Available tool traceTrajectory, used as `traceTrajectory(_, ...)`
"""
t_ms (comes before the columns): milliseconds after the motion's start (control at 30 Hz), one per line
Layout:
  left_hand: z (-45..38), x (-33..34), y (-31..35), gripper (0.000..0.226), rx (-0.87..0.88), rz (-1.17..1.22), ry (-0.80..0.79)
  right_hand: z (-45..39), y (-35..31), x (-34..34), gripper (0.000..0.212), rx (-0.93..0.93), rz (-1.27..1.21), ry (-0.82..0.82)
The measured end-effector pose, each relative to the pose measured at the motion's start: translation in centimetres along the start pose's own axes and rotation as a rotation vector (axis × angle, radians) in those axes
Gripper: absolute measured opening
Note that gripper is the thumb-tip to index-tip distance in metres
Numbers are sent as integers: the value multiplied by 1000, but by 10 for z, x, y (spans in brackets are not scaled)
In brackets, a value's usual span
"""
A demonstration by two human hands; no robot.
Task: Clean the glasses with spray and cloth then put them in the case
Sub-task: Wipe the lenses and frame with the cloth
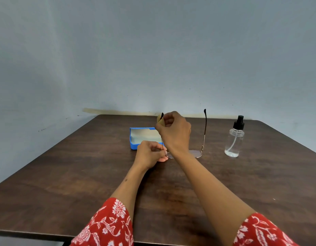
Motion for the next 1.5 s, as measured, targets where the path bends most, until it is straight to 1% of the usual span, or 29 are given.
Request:
traceTrajectory(67, 1, -1, 1, 15, 0, -3, -4, 5, 9, 2, 12, 31, 33, -29)
traceTrajectory(200, 1, -1, 2, 10, 12, 0, -16, 14, 27, 4, 17, 73, 158, -100)
traceTrajectory(267, 0, -1, 1, 11, 9, 9, -11, 11, 23, 3, 14, 68, 127, -89)
traceTrajectory(333, -1, 0, -1, 12, 1, 14, -4, 4, 14, 1, 9, 43, 38, -40)
traceTrajectory(400, -2, 1, -2, 11, -1, 9, -4, -1, 4, -2, 13, 5, -46, 29)
traceTrajectory(467, -2, 1, -2, 11, -5, 3, -2, 0, 1, -3, 16, 2, -79, 52)
traceTrajectory(567, -1, 0, -1, 12, 7, 2, -5, 7, 16, 3, 10, 67, -9, -33)
traceTrajectory(667, -1, -1, -1, 13, 14, -7, -18, 11, 32, 5, 10, 116, 103, -95)
traceTrajectory(767, -3, 0, -3, 10, 2, 12, -12, 5, 26, 3, 8, 109, 59, -70)
traceTrajectory(833, -4, 1, -5, 6, 3, 19, -10, -1, 14, 1, 9, 56, -17, -20)
traceTrajectory(900, -4, 1, -5, 7, 7, 9, -12, -2, 5, 0, 13, 7, -67, 10)
traceTrajectory(967, -2, 0, -4, 10, 10, 2, -13, 2, 8, 2, 11, 8, -62, -12)
traceTrajectory(1067, -1, -1, -3, 12, 18, -13, -15, 10, 24, 6, 10, 61, 40, -83)
traceTrajectory(1167, -3, -1, -5, 11, 20, -16, -10, 9, 27, 6, 10, 85, 65, -93)
traceTrajectory(1233, -5, 0, -7, 9, 9, 10, -9, 4, 18, 3, 8, 42, 3, -59)
traceTrajectory(1300, -6, 1, -8, 5, 1, 23, -13, -1, 7, 0, 11, -13, -78, -3)
traceTrajectory(1367, -6, 1, -8, 5, -2, 23, -13, -1, 4, -1, 13, -25, -115, 19)
traceTrajectory(1433, -5, 1, -7, 7, -1, 22, -14, 2, 12, 1, 10, 6, -82, -21)
traceTrajectory(1500, -5, 0, -6, 12, 6, 5, -21, 8, 25, 5, 9, 70, 16, -90)
Point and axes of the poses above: each hand's wrist, its own z-axis away from the middle knuckle, its own x-axis out of the palm, y = z × x, the point moved 4 cm from there along -z, towards the middle knuckle, and after that the axes turned 7 degrees about y, right-handed, at the moved point
